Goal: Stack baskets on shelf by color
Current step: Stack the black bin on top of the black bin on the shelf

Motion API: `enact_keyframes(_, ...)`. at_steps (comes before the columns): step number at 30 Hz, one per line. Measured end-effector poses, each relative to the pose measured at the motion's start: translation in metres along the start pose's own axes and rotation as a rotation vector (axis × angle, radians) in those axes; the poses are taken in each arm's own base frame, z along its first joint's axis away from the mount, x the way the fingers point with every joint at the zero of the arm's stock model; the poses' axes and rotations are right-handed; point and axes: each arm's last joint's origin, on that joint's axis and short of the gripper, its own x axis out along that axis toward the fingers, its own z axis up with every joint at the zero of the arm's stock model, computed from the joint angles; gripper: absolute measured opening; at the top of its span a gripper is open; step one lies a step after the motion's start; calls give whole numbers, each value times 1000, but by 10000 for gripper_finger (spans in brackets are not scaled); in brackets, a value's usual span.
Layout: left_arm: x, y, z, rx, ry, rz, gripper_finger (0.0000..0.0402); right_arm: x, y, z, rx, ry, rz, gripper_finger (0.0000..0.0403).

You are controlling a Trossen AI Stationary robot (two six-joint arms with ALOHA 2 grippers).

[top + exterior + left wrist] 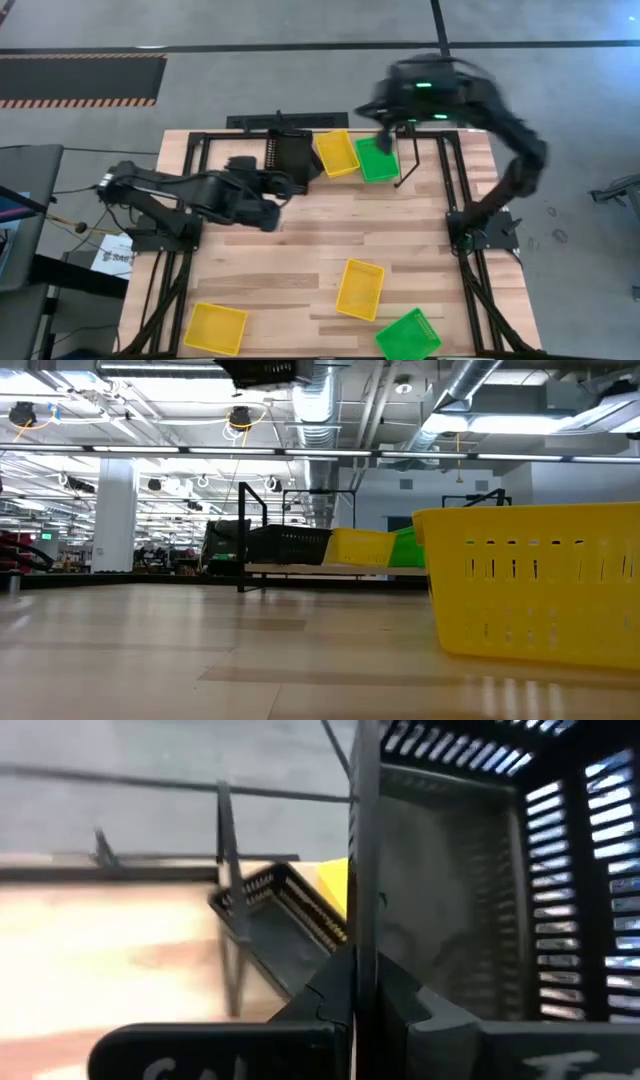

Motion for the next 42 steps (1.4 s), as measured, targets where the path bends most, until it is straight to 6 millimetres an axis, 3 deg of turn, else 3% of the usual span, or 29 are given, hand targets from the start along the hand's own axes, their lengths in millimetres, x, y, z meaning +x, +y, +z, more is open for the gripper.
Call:
enact_keyframes(4, 21, -24, -22, -131, -39, -9, 0, -73, 0, -3, -24, -104, -64, 0)
enact_keyframes(8, 51, -59, -50, -265, -116, -58, 0, -131, 0, -14, -66, -194, -95, 1)
enact_keyframes(12, 91, -80, -73, -350, -63, -66, 0, -169, 1, -29, -84, -209, -108, 0)
enact_keyframes(15, 115, -79, -83, -366, -27, -9, 0, -188, 1, -40, -89, -207, -120, 1)
enact_keyframes(21, 120, -59, -69, -418, -102, 117, 0, -208, 4, -54, -88, -188, -119, 1)
enact_keyframes(25, 122, -51, -56, -412, -40, 213, 0, -214, 4, -57, -93, -202, -124, 1)
enact_keyframes(42, 149, -36, -88, -420, 120, 495, 0, -210, 4, -55, -147, -190, -117, 1)
